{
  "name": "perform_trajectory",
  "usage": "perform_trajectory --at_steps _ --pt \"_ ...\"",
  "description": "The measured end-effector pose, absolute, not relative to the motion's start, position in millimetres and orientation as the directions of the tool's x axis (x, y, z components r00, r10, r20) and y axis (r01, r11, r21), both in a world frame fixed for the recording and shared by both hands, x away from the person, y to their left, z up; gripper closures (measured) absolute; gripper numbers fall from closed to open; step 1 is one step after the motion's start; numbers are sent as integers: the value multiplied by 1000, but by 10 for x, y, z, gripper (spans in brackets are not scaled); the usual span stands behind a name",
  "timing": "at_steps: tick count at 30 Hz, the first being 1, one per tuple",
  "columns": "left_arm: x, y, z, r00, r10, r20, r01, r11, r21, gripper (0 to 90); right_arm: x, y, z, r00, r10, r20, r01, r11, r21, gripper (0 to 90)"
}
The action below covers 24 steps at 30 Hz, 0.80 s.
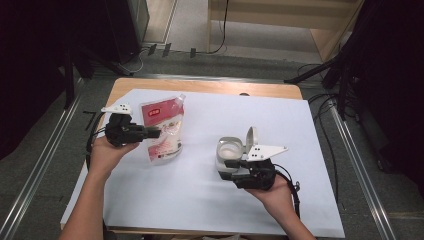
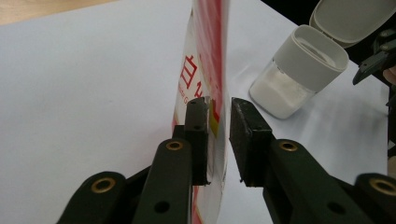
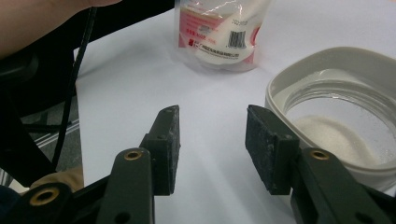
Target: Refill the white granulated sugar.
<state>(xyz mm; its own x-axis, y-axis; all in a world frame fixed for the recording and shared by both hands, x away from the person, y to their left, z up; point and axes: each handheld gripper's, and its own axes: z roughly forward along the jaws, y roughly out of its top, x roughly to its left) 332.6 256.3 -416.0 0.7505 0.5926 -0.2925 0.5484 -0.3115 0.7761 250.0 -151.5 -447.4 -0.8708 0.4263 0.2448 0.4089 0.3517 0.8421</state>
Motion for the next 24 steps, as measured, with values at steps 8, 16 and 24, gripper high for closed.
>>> perform_trajectory --at_steps 8,16,24 --pt "3288 2585 -4121 756 592 -278 535 -314 784 751 2507 -1536 -4458 -869 434 238 405 345 847 557" --pt "3242 2552 -4103 776 581 -245 506 -340 793 692 2521 -1563 -4448 -866 444 232 403 343 849 557" --pt "3186 2534 -4114 805 553 -214 470 -376 798 599 2525 -1581 -4438 -865 451 219 397 350 848 556"
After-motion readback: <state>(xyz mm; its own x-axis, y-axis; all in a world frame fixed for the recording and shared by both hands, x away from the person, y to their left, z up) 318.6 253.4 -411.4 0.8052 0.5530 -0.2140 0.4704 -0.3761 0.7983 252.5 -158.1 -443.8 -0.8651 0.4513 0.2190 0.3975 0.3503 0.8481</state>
